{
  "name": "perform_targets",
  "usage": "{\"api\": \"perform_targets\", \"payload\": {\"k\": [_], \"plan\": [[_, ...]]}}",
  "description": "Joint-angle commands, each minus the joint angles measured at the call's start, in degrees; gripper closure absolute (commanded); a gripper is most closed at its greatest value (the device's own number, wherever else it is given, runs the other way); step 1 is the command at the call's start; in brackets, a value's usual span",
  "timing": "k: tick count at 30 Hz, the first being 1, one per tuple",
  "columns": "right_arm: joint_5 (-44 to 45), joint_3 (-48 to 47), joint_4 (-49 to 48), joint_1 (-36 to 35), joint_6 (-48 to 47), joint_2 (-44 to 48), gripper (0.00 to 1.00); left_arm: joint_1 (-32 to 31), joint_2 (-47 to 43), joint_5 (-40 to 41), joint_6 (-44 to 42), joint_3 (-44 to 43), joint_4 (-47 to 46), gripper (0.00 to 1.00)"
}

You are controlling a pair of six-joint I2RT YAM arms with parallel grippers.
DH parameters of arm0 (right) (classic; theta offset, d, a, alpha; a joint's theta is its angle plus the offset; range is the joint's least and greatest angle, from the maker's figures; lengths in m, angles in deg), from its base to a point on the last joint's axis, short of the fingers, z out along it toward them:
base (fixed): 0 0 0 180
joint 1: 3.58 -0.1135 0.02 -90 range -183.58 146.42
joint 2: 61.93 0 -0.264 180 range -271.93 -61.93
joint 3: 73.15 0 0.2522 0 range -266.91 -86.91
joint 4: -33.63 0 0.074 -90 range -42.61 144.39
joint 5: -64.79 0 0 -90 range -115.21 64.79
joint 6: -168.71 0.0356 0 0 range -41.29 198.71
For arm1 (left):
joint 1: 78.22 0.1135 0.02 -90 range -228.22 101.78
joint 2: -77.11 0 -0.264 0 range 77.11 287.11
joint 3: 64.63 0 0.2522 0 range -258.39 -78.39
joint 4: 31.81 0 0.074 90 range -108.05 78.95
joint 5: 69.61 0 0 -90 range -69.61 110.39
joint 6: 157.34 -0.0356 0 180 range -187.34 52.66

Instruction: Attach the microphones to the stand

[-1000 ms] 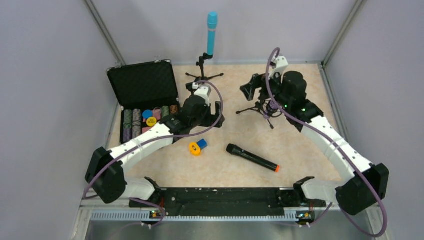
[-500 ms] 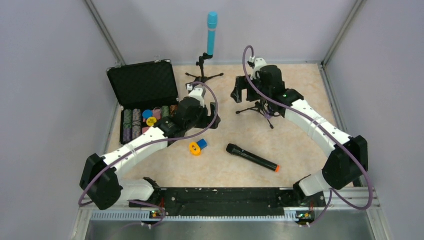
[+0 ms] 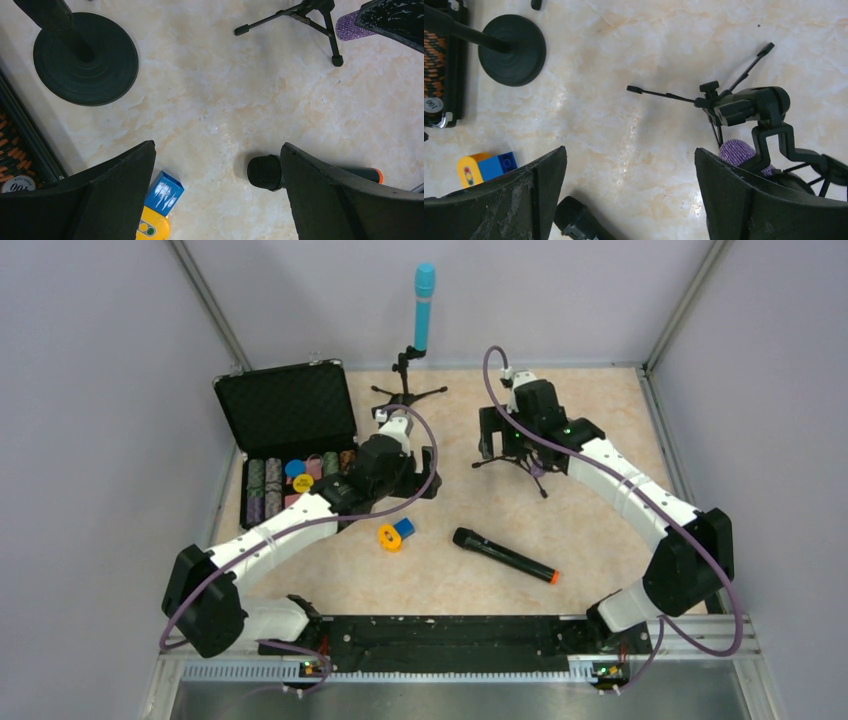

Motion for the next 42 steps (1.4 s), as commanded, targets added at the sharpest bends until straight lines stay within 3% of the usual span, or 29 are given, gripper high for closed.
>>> {"api": "perform_targets", "payload": {"k": [1, 13, 29, 42], "plan": [[4.26, 0.71, 3.19, 0.4, -0.48, 1.3, 0.04, 0.26, 0.76, 0.35, -0.48, -0.86, -1.76, 0.01], [5.1, -1.49, 4.08, 6.35, -1.17, 0.04, 0.03, 0.26, 0.46, -0.21, -0.56, -0.85, -1.13, 0.01], [5.39, -10.05, 2.47, 8.45, -3.99, -10.25, 0.02, 0.24, 0.85, -0.88, -1.53, -1.33, -0.72, 0.01], [5.77, -13.52, -0.11, 8.97, -6.06, -13.89, 0.09, 0.22, 2.38, -0.88, -3.22, -2.49, -0.03, 0.01]]}}
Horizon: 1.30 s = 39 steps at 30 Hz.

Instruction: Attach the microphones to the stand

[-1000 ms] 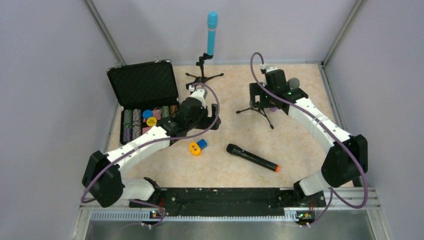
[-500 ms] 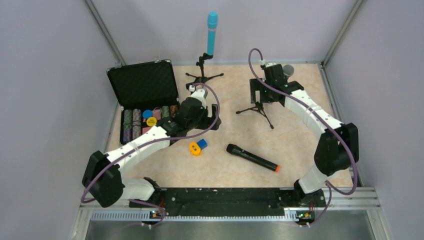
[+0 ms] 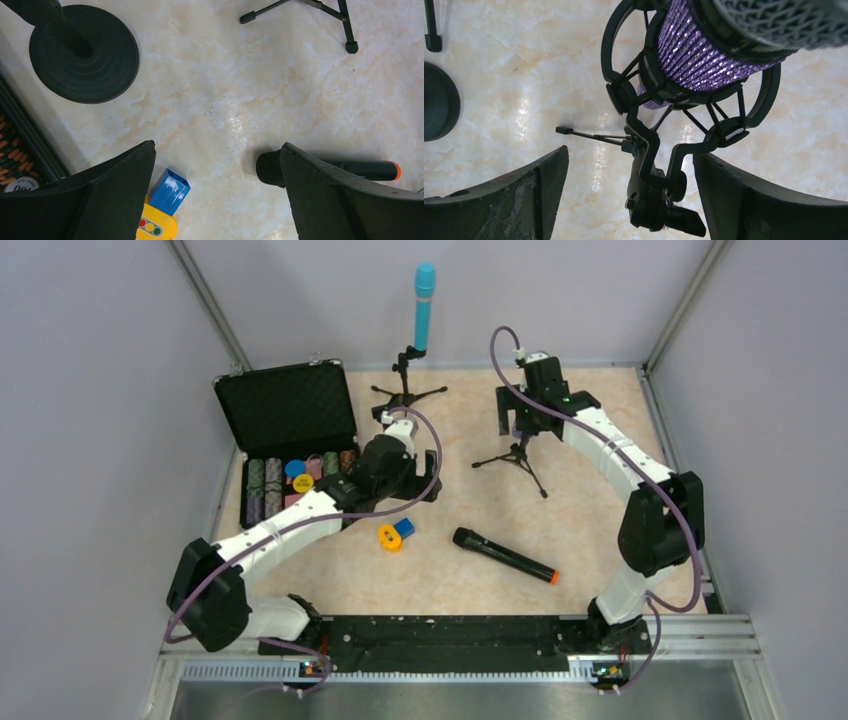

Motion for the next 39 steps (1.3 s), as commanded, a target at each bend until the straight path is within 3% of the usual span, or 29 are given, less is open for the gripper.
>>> {"api": "perform_targets", "payload": {"k": [1, 4, 12, 19, 20, 39], "plan": [[0.91, -3.12, -3.59, 0.38, -1.23, -1.3, 0.13, 0.26, 0.84, -0.31, -1.13, -2.38, -0.55, 0.01], [0.44, -3.1, -4.53, 0.41, -1.55, -1.62, 0.27, 0.26, 0.85, -0.26, -1.2, -2.3, -0.52, 0.01], [-0.33, -3.5, -4.94, 0.36, -1.95, -2.33, 0.47, 0.26, 0.39, 0.21, -1.79, -2.11, -0.33, 0.01], [-0.67, -6.38, -5.62, 0.34, -3.36, -2.99, 0.97, 0.26, -0.75, -0.22, -2.0, -1.74, -0.03, 0.01], [-0.47, -6.78, -6.16, 0.39, -3.44, -2.96, 1.0, 0.26, -1.01, -0.32, -2.01, -1.58, -0.11, 0.01], [4.65, -10.82, -18.28, 0.35, -3.77, -3.76, 1.0, 0.26, -3.51, 1.17, -2.1, 0.57, -0.06, 0.01]]}}
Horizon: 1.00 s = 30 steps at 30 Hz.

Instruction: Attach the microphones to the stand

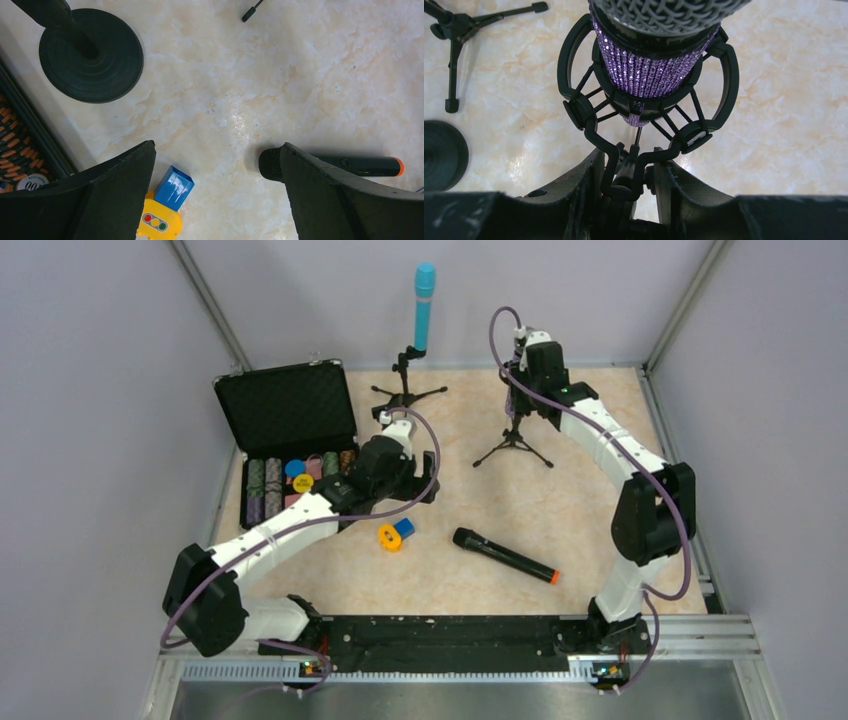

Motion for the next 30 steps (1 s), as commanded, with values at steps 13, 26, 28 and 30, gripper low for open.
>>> {"api": "perform_targets", "payload": {"k": [13, 26, 28, 30], "plan": [[2.65, -11.02, -14.84, 2.99, 0.01, -3.43, 1.0, 0.26, -1.95, 1.45, -1.2, 0.44, -0.75, 0.01], [0.04, -18.46, -8.58, 5.89, 1.37, -11.44, 1.0, 0.24, -1.74, 1.36, -1.16, 0.45, -0.72, 0.01], [0.89, -17.97, -8.35, 5.96, 0.64, -11.79, 1.0, 0.26, -1.64, 1.21, -0.88, 0.58, -0.98, 0.01], [1.53, -16.97, -8.34, 6.15, 0.34, -11.7, 1.0, 0.26, -1.51, 1.18, -0.72, 0.79, -1.85, 0.01]]}}
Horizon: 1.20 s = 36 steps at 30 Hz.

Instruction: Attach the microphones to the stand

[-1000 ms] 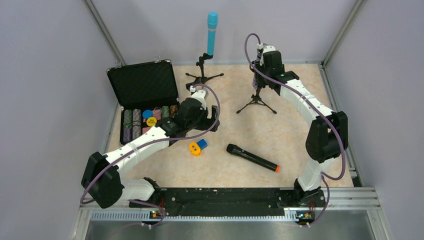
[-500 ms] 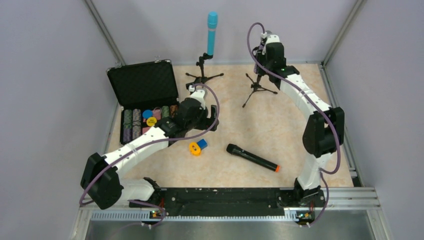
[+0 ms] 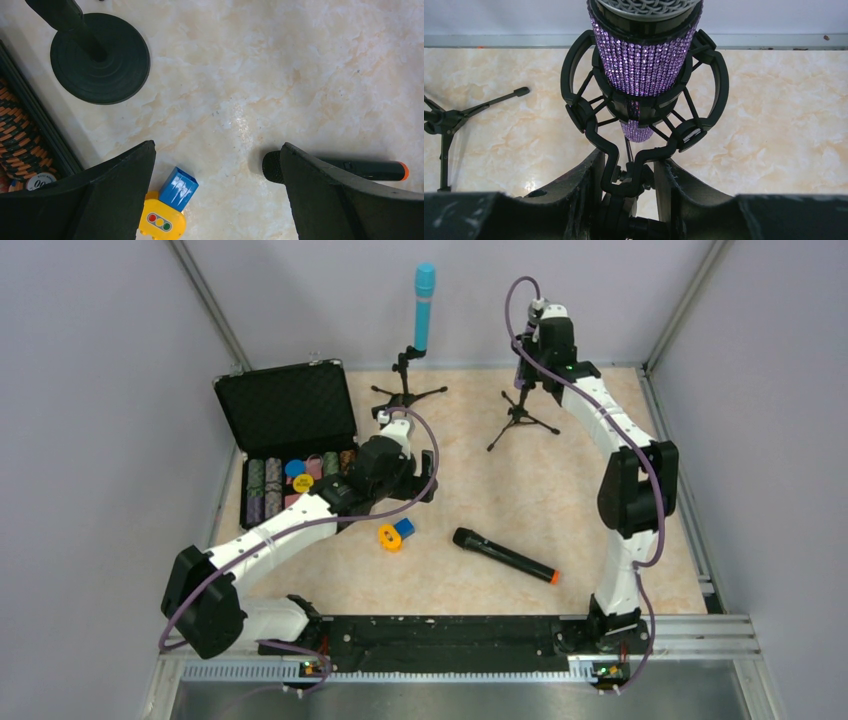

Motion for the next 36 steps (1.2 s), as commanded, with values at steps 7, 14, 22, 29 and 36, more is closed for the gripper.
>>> {"api": "perform_targets", "payload": {"k": [7, 14, 22, 29, 36], "plan": [[1.1, 0.01, -2.77, 0.9, -1.28, 0.52, 0.84, 0.26, -0.32, -0.45, -0.2, 0.27, -1.7, 0.01], [-2.91, 3.68, -2.39, 0.87, 0.02, 2.63, 0.45, 0.26, -2.03, 0.05, -0.04, 1.25, -1.69, 0.01], [-3.19, 9.54, -3.42, 0.84, 0.85, 7.03, 0.17, 0.26, -1.78, 0.44, -0.1, 2.31, -3.72, 0.01], [-4.8, 15.09, -6.08, 0.9, 2.2, 12.02, 0.06, 0.26, -1.28, 1.11, -0.46, 2.09, -3.15, 0.01], [-7.76, 18.9, -6.59, 0.88, 4.03, 15.93, 0.03, 0.65, -2.57, 2.34, -1.0, 3.38, -3.45, 0.01]]}}
